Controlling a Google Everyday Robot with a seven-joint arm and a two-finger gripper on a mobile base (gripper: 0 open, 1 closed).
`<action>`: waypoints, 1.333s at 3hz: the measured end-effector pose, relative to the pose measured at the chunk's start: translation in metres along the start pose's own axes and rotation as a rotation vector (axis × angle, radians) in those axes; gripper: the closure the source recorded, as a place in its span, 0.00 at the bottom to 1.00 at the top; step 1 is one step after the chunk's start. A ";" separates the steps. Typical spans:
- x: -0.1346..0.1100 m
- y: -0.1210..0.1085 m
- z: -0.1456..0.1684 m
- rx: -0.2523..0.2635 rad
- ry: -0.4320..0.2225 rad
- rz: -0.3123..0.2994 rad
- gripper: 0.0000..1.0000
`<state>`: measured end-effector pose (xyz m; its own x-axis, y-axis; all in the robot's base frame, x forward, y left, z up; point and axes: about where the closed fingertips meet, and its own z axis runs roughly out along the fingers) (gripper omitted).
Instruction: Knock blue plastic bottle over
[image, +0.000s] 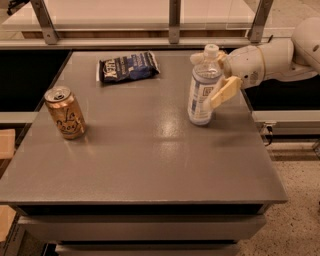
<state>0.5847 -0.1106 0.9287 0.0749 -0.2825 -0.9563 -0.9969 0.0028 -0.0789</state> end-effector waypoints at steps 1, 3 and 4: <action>0.000 -0.001 0.000 -0.001 0.000 0.001 0.00; -0.001 -0.002 0.006 -0.007 -0.003 0.000 0.40; -0.001 -0.002 0.008 -0.009 -0.004 0.000 0.62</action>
Offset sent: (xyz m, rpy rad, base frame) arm 0.0006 0.0002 -0.0004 0.0000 0.0015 0.0010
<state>0.5873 -0.1023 0.9278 0.0754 -0.2785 -0.9575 -0.9970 -0.0061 -0.0768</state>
